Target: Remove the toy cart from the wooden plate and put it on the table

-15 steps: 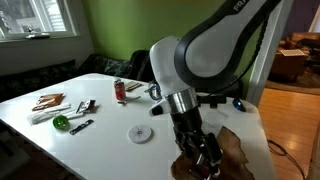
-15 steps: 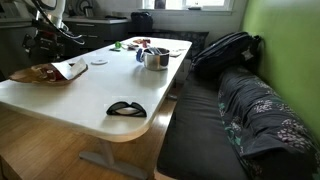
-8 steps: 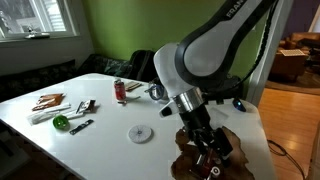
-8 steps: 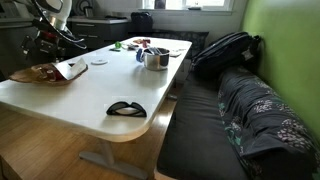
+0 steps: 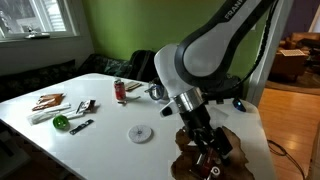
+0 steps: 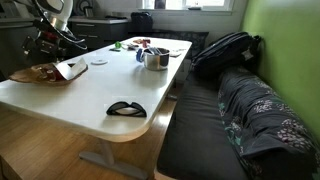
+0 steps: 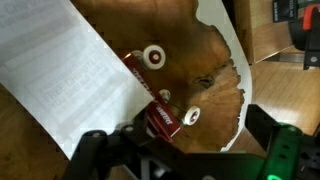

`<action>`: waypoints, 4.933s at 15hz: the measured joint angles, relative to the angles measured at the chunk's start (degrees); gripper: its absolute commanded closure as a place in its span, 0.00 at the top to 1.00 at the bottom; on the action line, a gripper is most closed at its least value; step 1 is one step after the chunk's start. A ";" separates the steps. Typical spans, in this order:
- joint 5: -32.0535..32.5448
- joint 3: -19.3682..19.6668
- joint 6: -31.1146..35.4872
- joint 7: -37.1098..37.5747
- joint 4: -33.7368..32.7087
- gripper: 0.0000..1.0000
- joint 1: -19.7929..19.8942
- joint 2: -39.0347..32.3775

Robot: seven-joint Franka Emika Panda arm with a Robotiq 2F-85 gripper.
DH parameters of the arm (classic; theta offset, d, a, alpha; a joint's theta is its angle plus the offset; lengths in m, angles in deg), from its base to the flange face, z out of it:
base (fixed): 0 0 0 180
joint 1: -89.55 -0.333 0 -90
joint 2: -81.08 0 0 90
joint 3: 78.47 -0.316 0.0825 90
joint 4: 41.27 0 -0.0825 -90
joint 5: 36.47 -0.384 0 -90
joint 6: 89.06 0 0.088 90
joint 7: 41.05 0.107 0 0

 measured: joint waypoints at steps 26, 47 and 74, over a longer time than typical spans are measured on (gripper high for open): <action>-1.57 -0.29 -9.80 -7.33 -6.55 0.02 0.91 -6.48; -9.12 3.81 17.94 -10.03 5.02 0.01 5.43 14.72; 34.46 11.46 20.24 9.56 -28.32 0.01 -11.19 -16.94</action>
